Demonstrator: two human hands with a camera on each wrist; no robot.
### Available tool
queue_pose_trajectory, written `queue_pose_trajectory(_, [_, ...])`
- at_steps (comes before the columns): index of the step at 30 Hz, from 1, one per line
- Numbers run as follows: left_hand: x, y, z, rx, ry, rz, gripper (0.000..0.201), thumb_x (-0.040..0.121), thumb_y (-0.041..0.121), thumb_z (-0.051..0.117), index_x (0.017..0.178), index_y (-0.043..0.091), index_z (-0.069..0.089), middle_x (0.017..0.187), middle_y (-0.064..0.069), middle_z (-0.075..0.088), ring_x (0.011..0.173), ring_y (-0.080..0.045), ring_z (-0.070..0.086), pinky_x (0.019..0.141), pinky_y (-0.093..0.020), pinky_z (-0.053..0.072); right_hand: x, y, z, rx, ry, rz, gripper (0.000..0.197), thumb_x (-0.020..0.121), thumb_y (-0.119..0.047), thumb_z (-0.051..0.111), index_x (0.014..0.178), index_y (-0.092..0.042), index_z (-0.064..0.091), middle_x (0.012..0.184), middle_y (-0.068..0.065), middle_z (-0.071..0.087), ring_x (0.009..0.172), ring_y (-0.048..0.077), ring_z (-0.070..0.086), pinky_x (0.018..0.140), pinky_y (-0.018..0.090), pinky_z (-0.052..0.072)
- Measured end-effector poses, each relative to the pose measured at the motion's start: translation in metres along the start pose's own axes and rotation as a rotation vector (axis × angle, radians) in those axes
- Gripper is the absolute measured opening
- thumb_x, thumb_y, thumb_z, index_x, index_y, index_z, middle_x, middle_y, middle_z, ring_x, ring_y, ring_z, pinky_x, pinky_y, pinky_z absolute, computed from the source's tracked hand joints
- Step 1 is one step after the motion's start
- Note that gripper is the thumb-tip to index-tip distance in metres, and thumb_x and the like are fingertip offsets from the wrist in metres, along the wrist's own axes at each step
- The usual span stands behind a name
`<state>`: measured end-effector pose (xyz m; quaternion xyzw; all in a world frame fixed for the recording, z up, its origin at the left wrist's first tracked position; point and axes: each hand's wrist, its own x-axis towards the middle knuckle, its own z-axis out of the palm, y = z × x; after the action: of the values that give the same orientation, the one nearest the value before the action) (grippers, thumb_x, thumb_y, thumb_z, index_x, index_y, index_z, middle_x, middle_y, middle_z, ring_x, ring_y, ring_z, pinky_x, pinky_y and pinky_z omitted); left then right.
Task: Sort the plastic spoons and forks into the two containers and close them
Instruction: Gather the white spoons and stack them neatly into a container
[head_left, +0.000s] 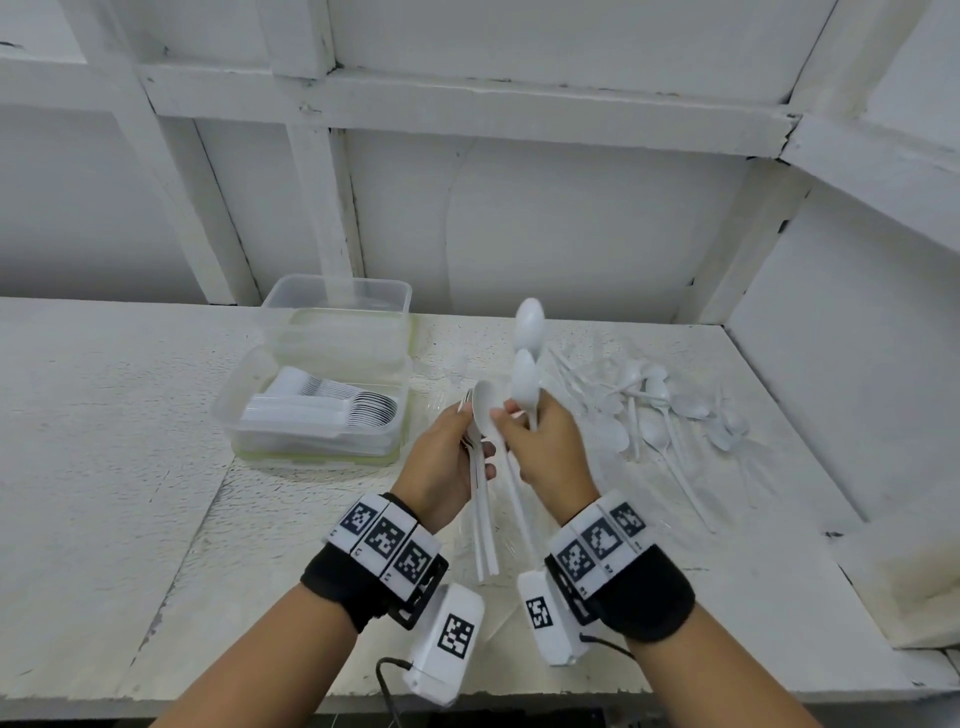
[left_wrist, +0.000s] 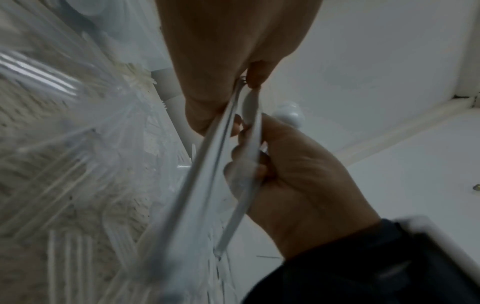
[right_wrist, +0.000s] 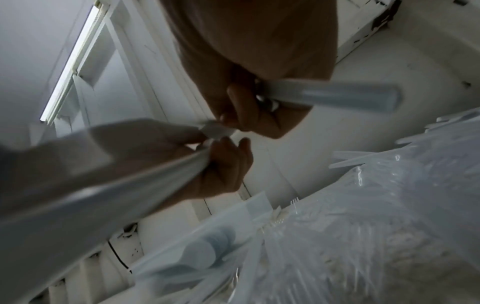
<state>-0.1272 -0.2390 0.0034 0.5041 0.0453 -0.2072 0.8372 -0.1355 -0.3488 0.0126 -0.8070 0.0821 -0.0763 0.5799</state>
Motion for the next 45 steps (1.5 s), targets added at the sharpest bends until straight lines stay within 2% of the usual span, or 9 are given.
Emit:
queue_pose_trajectory(3, [-0.003, 0.000, 0.005, -0.049, -0.102, -0.017, 0.041, 0.101, 0.035, 0.027, 0.123, 0.008, 0.051, 0.101, -0.008, 0.069, 0.085, -0.013, 0.067, 0.076, -0.028, 0.051, -0.009, 0.004, 0.007, -0.032, 0.015, -0.005, 0.023, 0.086, -0.032, 0.064, 0.074, -0.019, 0.049, 0.068, -0.008, 0.055, 0.062, 0.004, 0.055, 0.053, 0.010, 0.041])
queue_pose_trajectory(6, [-0.004, -0.004, 0.006, 0.036, -0.070, 0.023, 0.024, 0.101, 0.023, 0.037, 0.119, 0.011, 0.047, 0.093, -0.008, 0.067, 0.078, -0.015, 0.068, 0.065, -0.028, 0.053, -0.011, 0.005, 0.008, -0.097, 0.042, -0.002, 0.021, 0.086, -0.030, 0.063, 0.084, -0.017, 0.046, 0.070, -0.008, 0.051, 0.063, 0.010, 0.054, 0.058, 0.022, 0.045])
queue_pose_trajectory(10, [0.001, -0.005, 0.001, 0.067, 0.069, 0.057, 0.028, 0.101, 0.026, 0.037, 0.125, 0.012, 0.041, 0.092, -0.009, 0.054, 0.069, -0.018, 0.056, 0.061, -0.028, 0.046, -0.015, 0.004, 0.002, -0.108, -0.004, -0.096, 0.028, 0.092, -0.028, 0.056, 0.105, -0.026, 0.032, 0.072, -0.009, 0.051, 0.060, 0.003, 0.050, 0.052, 0.013, 0.041])
queue_pose_trajectory(16, [0.006, 0.003, -0.004, 0.018, 0.134, 0.140, 0.021, 0.100, 0.025, 0.037, 0.118, 0.017, 0.043, 0.083, -0.002, 0.044, 0.066, -0.013, 0.045, 0.061, -0.027, 0.042, -0.020, 0.015, 0.004, -0.279, -0.028, -0.239, 0.019, 0.096, -0.028, 0.047, 0.102, -0.014, 0.059, 0.083, 0.004, 0.062, 0.078, 0.015, 0.058, 0.070, 0.027, 0.047])
queue_pose_trajectory(25, [0.010, 0.003, -0.003, -0.077, 0.163, 0.167, 0.022, 0.100, 0.032, 0.036, 0.102, 0.012, 0.044, 0.089, -0.009, 0.053, 0.081, -0.019, 0.056, 0.072, -0.029, 0.052, -0.024, 0.022, 0.008, -0.458, -0.067, -0.317, 0.035, 0.095, -0.019, 0.046, 0.126, -0.030, 0.056, 0.074, -0.004, 0.047, 0.067, 0.007, 0.046, 0.056, 0.010, 0.032])
queue_pose_trajectory(35, [0.009, 0.010, -0.008, -0.087, 0.193, 0.168, 0.016, 0.100, 0.023, 0.038, 0.113, 0.012, 0.040, 0.083, -0.005, 0.044, 0.067, -0.016, 0.050, 0.066, -0.031, 0.047, -0.024, 0.003, -0.003, -0.287, -0.131, -0.211, 0.030, 0.098, -0.029, 0.043, 0.109, -0.008, 0.062, 0.088, 0.001, 0.055, 0.074, 0.011, 0.054, 0.064, 0.013, 0.040])
queue_pose_trajectory(40, [0.006, 0.012, -0.008, 0.030, 0.174, 0.203, 0.024, 0.100, 0.025, 0.036, 0.121, 0.014, 0.040, 0.091, -0.004, 0.048, 0.074, -0.016, 0.051, 0.068, -0.031, 0.047, -0.020, -0.008, -0.008, -0.119, -0.085, -0.167, 0.014, 0.099, -0.025, 0.041, 0.112, -0.029, 0.037, 0.058, -0.008, 0.046, 0.048, 0.003, 0.045, 0.054, 0.021, 0.039])
queue_pose_trajectory(42, [0.003, 0.012, -0.006, 0.042, 0.159, 0.191, 0.026, 0.100, 0.025, 0.036, 0.123, 0.013, 0.040, 0.093, -0.004, 0.049, 0.079, -0.018, 0.053, 0.071, -0.032, 0.048, -0.017, -0.010, -0.005, -0.135, -0.167, -0.128, 0.022, 0.098, -0.030, 0.041, 0.114, -0.031, 0.025, 0.062, -0.010, 0.046, 0.049, -0.004, 0.049, 0.054, 0.012, 0.037])
queue_pose_trajectory(45, [0.002, 0.011, -0.004, 0.039, 0.120, 0.172, 0.027, 0.100, 0.024, 0.037, 0.123, 0.012, 0.041, 0.096, -0.005, 0.050, 0.082, -0.019, 0.055, 0.075, -0.036, 0.050, -0.010, -0.005, 0.001, -0.224, -0.129, -0.205, 0.020, 0.100, -0.027, 0.036, 0.119, -0.024, 0.040, 0.084, -0.006, 0.053, 0.069, -0.003, 0.052, 0.061, 0.010, 0.041])
